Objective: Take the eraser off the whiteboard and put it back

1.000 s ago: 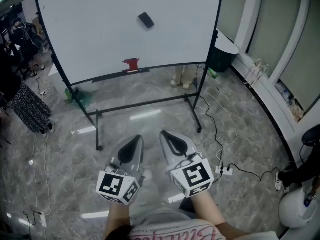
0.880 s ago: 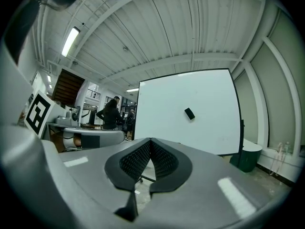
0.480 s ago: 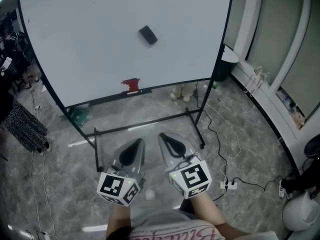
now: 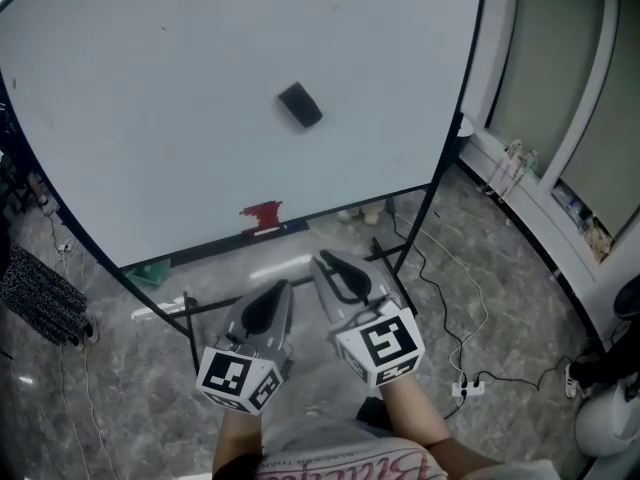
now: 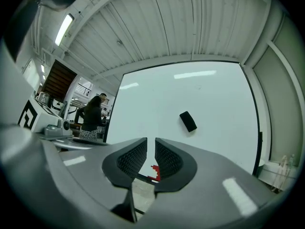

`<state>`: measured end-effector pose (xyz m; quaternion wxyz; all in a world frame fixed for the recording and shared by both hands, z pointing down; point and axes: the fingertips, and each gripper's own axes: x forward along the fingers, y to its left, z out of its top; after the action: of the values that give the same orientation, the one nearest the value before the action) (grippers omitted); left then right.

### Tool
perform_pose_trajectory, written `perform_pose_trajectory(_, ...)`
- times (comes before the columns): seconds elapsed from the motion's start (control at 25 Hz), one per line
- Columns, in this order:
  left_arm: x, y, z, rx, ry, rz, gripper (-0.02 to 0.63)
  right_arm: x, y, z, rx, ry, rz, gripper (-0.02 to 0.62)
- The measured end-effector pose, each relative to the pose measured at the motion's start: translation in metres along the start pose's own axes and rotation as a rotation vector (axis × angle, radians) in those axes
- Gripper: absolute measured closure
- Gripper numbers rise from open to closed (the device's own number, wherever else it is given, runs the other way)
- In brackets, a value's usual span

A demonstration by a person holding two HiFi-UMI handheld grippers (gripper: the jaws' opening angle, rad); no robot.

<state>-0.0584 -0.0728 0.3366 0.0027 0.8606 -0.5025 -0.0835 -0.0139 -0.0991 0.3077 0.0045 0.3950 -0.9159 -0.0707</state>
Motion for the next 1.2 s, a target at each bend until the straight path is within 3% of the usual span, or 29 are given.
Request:
perform_pose_trajectory(0.16, 0.019, 0.024, -0.005, -0.016, 0.008, 0.002, 0.609, 0.034, -0.029, 0.014, -0.027, -0.005, -0.023, 0.48)
perform_pose_trajectory(0.24, 0.027, 0.035, -0.008, -0.024, 0.015, 0.005, 0.609, 0.053, -0.042, 0.021, -0.054, -0.007, -0.027, 0.475)
perform_pose_trajectory(0.52, 0.06, 0.071, -0.008, -0.039, 0.018, 0.024, 0.607, 0.121, -0.091, 0.038, -0.196, 0.004, -0.08, 0.383)
perform_pose_trajectory(0.8, 0.103, 0.113, 0.009, -0.027, -0.012, 0.069, 0.607, 0.185, -0.141, 0.036, -0.222, 0.048, -0.136, 0.37)
perform_pose_trajectory(1.2, 0.158, 0.154, 0.022, -0.046, -0.042, 0.097, 0.607, 0.251, -0.168, 0.046, -0.462, 0.1, -0.151, 0.337)
